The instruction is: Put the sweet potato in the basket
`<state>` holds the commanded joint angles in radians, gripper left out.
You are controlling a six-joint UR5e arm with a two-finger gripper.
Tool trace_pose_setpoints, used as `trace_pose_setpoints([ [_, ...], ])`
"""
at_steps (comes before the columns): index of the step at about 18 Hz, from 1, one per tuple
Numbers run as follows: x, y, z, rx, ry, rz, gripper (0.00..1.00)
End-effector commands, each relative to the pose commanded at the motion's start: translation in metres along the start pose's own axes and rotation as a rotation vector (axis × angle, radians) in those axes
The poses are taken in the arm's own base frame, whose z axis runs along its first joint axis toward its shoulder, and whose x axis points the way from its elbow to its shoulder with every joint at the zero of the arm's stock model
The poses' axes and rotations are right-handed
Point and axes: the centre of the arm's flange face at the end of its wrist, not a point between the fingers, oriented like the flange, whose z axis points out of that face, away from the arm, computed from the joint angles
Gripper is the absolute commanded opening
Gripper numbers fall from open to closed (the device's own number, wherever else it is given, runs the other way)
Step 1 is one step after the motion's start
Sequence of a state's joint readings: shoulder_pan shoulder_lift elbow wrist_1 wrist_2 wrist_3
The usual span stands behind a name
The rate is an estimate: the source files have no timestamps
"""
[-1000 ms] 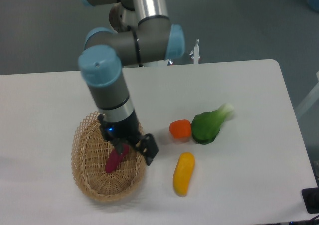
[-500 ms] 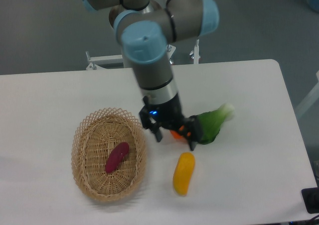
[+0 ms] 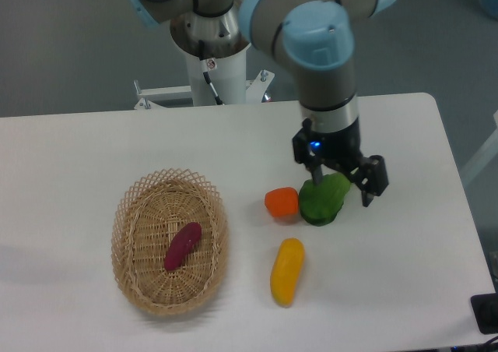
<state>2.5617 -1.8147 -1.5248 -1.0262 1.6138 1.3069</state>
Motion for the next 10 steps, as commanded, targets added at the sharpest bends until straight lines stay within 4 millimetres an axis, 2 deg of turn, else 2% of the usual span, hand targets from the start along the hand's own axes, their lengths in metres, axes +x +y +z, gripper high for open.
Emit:
trace_pose_setpoints([
  [10,-0.001,0.012,-0.007,0.006,-0.006,-0.019,1.0],
])
